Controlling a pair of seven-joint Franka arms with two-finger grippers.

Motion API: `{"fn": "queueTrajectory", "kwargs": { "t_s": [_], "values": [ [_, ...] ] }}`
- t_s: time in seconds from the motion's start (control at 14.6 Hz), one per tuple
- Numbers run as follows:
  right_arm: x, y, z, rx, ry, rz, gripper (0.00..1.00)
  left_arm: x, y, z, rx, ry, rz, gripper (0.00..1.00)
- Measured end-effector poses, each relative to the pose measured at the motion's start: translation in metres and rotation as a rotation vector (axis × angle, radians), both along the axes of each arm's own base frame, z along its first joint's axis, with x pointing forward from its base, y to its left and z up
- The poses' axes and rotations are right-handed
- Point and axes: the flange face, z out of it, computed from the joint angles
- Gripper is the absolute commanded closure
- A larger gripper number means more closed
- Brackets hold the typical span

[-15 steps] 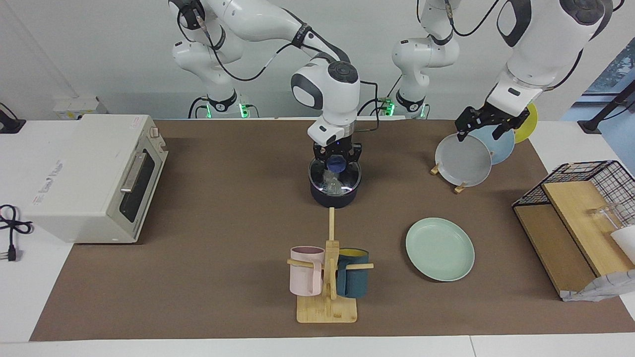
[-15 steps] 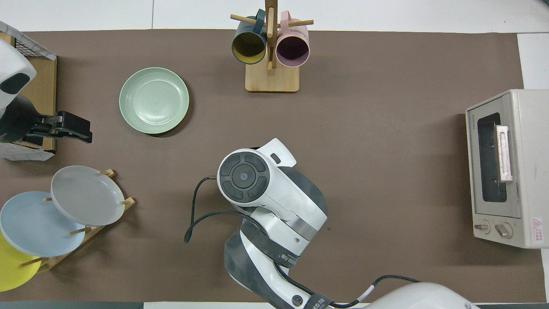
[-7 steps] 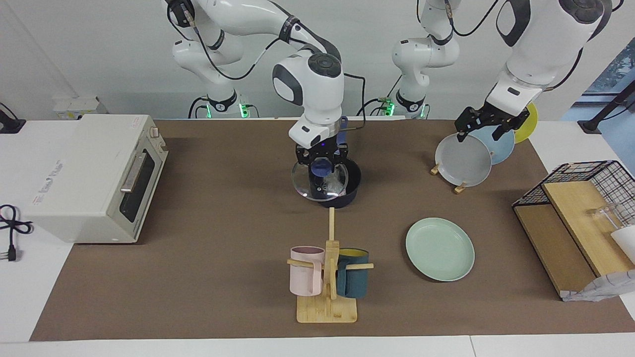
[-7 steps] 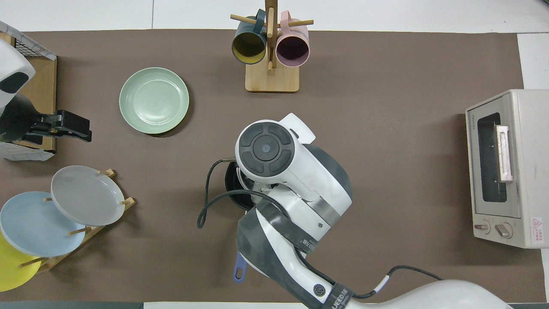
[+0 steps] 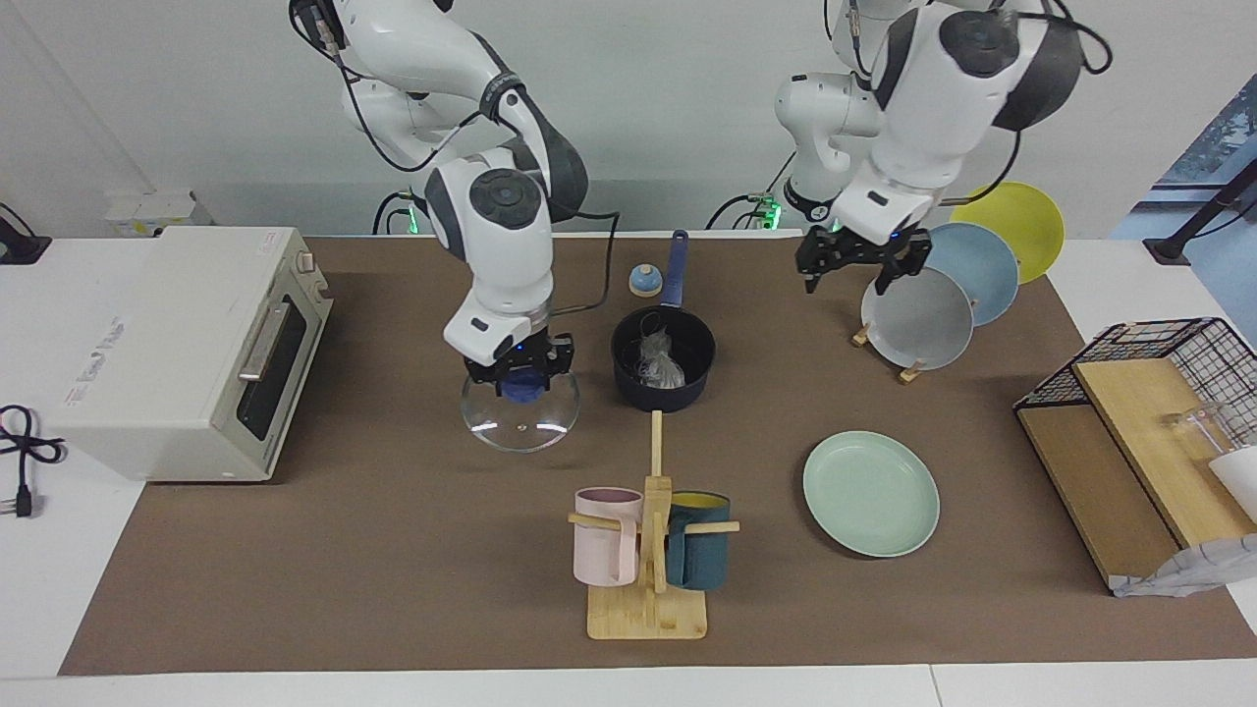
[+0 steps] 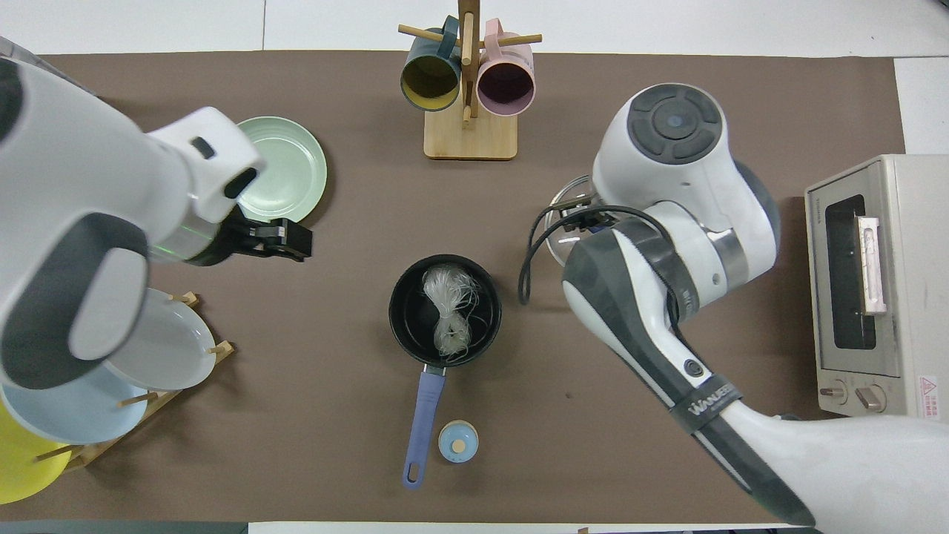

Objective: Transfer vermicelli from pot to plate

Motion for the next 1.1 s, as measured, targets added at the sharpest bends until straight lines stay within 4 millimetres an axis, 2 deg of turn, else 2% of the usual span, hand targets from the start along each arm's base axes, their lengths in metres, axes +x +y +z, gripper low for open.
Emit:
{"fn": "queueTrajectory", "kwargs": {
  "t_s": [0.14, 0.27, 0.41, 0.62, 0.75, 0.89, 0.96, 1.03, 1.1],
  "values": [
    [0.004, -0.04, -0.009, -0.021, 0.029, 0.026, 0.42, -0.022, -0.058, -0.049, -0.023, -0.002, 0.008, 0.0],
    [0.003, -0.067, -0.02, -0.029, 0.041, 0.047, 0.42, -0.047, -0.109, -0.102, -0.031, -0.005, 0.018, 0.0],
    [-0.001, -0.096, -0.036, -0.009, 0.037, 0.067, 0.42, -0.061, -0.14, -0.145, -0.036, -0.001, 0.021, 0.0],
    [-0.013, -0.133, -0.062, 0.04, 0.019, 0.051, 0.42, -0.059, -0.151, -0.181, -0.036, 0.009, 0.038, 0.0],
    [-0.025, -0.139, -0.076, 0.067, 0.016, 0.03, 0.42, -0.055, -0.15, -0.192, -0.033, 0.014, 0.045, 0.0],
    [-0.037, -0.14, -0.087, 0.08, 0.012, 0.02, 0.41, -0.054, -0.15, -0.195, -0.03, 0.018, 0.047, 0.0],
    [-0.042, -0.141, -0.091, 0.088, 0.009, 0.014, 0.37, -0.055, -0.15, -0.198, -0.027, 0.022, 0.045, 0.0],
    [-0.047, -0.141, -0.095, 0.094, 0.01, 0.008, 0.22, -0.056, -0.152, -0.202, -0.024, 0.026, 0.042, 0.0],
    [-0.051, -0.141, -0.097, 0.096, 0.009, 0.007, 0.13, -0.057, -0.155, -0.209, -0.024, 0.028, 0.038, 0.0]
  ]
}}
